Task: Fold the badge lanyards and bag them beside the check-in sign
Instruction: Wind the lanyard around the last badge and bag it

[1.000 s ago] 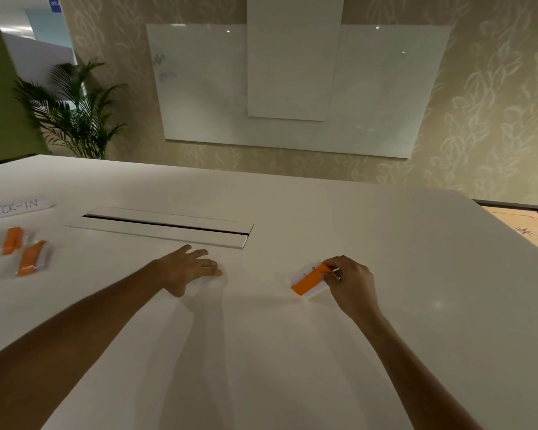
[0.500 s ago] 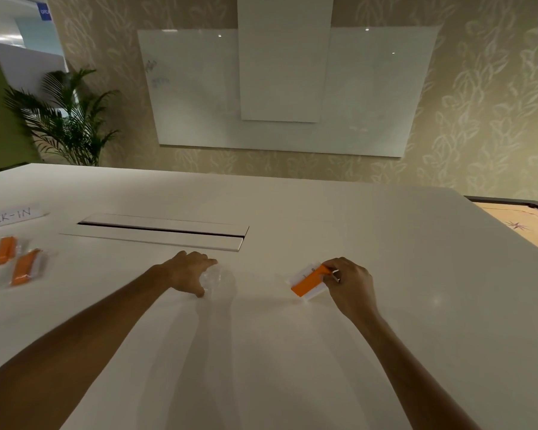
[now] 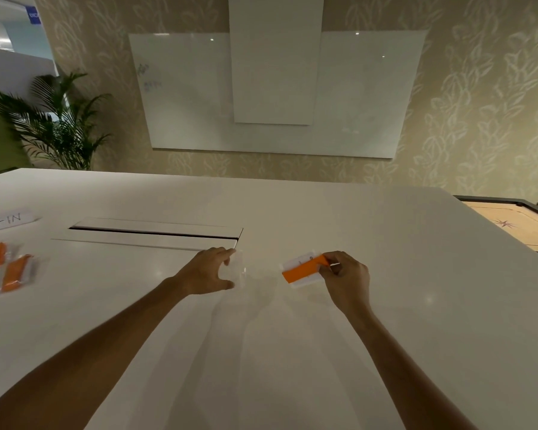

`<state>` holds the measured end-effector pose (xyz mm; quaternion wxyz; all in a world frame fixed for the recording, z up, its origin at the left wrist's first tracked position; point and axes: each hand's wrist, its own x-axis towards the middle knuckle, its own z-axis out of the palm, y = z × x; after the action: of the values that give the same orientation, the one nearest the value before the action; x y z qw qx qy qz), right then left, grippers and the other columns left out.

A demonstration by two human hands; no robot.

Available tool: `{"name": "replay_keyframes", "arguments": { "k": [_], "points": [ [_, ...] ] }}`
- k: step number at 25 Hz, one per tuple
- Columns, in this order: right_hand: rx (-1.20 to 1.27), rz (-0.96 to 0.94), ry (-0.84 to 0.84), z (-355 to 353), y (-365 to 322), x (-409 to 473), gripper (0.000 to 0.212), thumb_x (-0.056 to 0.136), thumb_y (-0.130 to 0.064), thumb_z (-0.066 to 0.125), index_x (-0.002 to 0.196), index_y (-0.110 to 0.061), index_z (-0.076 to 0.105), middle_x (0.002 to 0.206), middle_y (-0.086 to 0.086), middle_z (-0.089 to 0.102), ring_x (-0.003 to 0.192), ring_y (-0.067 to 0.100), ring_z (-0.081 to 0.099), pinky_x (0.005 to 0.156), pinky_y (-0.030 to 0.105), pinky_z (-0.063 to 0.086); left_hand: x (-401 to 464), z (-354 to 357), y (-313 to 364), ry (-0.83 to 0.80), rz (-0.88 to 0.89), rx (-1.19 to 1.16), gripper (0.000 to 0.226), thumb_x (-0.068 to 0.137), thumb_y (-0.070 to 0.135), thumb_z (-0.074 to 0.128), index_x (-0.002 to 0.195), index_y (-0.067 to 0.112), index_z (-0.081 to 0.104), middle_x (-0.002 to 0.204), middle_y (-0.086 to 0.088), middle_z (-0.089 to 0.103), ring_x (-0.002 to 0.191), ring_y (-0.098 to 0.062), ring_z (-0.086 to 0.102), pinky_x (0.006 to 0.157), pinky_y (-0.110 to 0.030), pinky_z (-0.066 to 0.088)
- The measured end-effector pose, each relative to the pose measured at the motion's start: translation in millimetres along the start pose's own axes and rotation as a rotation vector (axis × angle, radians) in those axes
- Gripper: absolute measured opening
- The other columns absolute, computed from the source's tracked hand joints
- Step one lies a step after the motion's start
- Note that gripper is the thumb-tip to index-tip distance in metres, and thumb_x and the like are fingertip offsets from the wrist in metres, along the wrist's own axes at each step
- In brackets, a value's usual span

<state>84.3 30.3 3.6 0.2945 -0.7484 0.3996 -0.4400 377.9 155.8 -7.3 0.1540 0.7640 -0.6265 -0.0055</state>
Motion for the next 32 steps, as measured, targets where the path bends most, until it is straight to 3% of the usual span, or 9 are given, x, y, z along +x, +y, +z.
{"name": "replay_keyframes", "arguments": {
  "k": [2,4,8,12,25,32],
  "points": [
    [0.063,0.046,0.042,-0.3,-5.1,2.0,0.018,0.078,-0.013,0.070,0.087,-0.028,0.070,0.076,-0.019,0.067,0.068,-0.002,0.062,0.057,0.006,0.039,2.6,1.3,10.9,0.035,0.042,-0.030,0.084,0.072,0.049,0.073,0.142,0.020,0.035,0.112,0.010,0.051,0.106,-0.012,0.047,0.102,-0.029,0.034],
    [0.144,0.096,0.083,-0.8,-11.0,5.2,0.017,0.078,-0.013,0.071,0.085,-0.029,0.070,0.073,-0.019,0.066,0.067,-0.002,0.062,0.056,0.007,0.040,4.5,1.7,21.9,0.077,0.084,-0.038,0.085,0.072,0.048,0.073,0.143,0.020,0.035,0.114,0.010,0.051,0.110,-0.014,0.047,0.105,-0.030,0.032],
    [0.327,0.175,0.150,-2.1,-21.4,9.5,0.015,0.078,-0.014,0.071,0.082,-0.029,0.069,0.075,-0.010,0.070,0.061,0.014,0.066,0.060,0.026,0.051,6.6,3.1,41.5,0.163,0.144,-0.043,0.084,0.074,0.046,0.072,0.143,0.019,0.034,0.118,0.006,0.051,0.114,-0.015,0.044,0.107,-0.027,0.027],
    [0.421,0.205,0.200,-2.1,-25.8,7.3,0.019,0.078,-0.014,0.073,0.075,-0.032,0.066,0.070,-0.009,0.068,0.046,0.007,0.061,0.057,0.031,0.055,7.5,4.2,53.8,0.201,0.164,-0.028,0.084,0.075,0.048,0.070,0.144,0.019,0.031,0.121,0.006,0.051,0.116,-0.015,0.042,0.107,-0.028,0.026],
    [0.484,0.289,0.191,8.4,-20.7,-1.7,0.012,0.079,-0.014,0.073,0.091,-0.014,0.073,0.077,-0.001,0.070,0.049,0.005,0.063,0.059,0.033,0.058,13.0,7.0,73.8,0.296,0.222,-0.057,0.081,0.075,0.049,0.070,0.139,0.012,0.039,0.116,-0.001,0.055,0.108,-0.020,0.046,0.102,-0.033,0.033],
    [0.495,0.288,0.174,11.0,-21.9,-4.4,0.008,0.079,-0.014,0.073,0.087,-0.017,0.072,0.077,0.000,0.070,0.051,0.005,0.064,0.057,0.031,0.057,14.0,7.9,79.5,0.273,0.200,-0.111,0.089,0.070,0.059,0.068,0.140,0.012,0.038,0.122,-0.002,0.053,0.111,-0.018,0.047,0.100,-0.035,0.035]
  ]
}}
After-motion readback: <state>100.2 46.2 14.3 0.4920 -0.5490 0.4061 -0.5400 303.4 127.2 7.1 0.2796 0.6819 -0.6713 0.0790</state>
